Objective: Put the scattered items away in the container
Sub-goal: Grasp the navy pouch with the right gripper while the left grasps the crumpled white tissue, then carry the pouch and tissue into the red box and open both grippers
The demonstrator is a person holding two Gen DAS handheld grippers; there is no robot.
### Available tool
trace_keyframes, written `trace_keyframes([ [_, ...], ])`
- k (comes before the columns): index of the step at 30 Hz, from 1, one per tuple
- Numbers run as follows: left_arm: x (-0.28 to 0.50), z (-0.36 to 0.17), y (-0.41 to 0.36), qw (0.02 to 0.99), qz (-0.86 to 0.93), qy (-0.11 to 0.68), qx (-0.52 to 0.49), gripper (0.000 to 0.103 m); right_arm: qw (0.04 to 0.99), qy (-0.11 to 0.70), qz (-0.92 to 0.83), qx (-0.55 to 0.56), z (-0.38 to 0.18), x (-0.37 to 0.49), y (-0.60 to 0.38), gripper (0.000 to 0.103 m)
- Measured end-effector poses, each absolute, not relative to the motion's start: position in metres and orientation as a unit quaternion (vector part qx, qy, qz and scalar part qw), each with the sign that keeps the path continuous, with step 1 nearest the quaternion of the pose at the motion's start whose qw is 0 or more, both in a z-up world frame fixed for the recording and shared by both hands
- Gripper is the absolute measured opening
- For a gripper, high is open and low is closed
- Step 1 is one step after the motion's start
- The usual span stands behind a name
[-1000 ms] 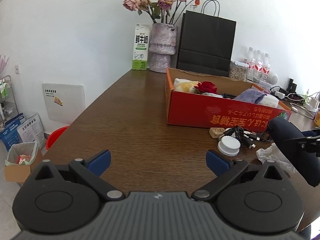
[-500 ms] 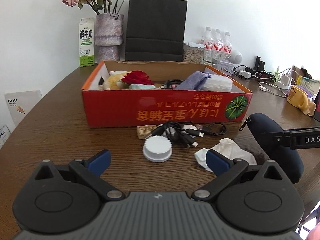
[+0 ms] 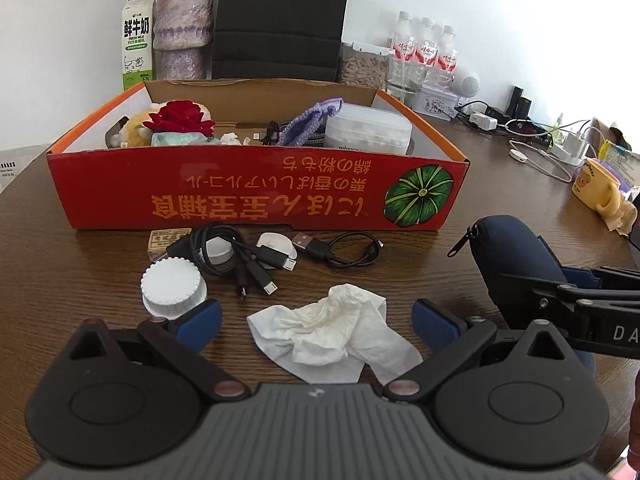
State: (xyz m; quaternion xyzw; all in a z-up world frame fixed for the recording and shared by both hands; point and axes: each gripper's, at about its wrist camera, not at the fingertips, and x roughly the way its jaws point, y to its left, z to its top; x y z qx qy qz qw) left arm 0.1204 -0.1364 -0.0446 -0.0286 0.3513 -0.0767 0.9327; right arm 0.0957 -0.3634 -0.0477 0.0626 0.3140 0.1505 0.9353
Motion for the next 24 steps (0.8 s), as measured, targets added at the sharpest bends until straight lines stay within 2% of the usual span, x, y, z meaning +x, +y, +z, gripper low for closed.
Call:
trace_keyframes([
  [11,0.122,-0.050,-0.143,0.932,-0.062,0.356,-0.021,0.103,0.935,0.309,0.161,0.072,-0.053,0.097,-0.364,0.060],
  [14,0.121,-0.050,-0.144,0.933,-0.066,0.353,-0.015,0.097,0.935,0.309,0.159,0.072,-0.054,0.096,-0.363,0.060],
  [15,0.120,-0.049,-0.143,0.935,-0.071,0.348,-0.015,0.087,0.935,0.309,0.159,0.073,-0.054,0.096,-0.362,0.060],
  [17,0.117,-0.047,-0.141,0.937,-0.076,0.341,-0.016,0.058,0.935,0.309,0.159,0.073,-0.054,0.096,-0.361,0.060],
  [18,0.115,-0.046,-0.138,0.937,-0.082,0.338,-0.022,0.030,0.935,0.309,0.159,0.074,-0.054,0.095,-0.361,0.060],
  [21,0.112,-0.044,-0.128,0.937,-0.101,0.332,-0.045,0.024,0.934,0.308,0.161,0.082,-0.054,0.095,-0.360,0.060],
  [24,0.108,-0.041,-0.121,0.941,-0.097,0.321,-0.051,0.022,0.933,0.307,0.163,0.094,-0.055,0.095,-0.356,0.060],
])
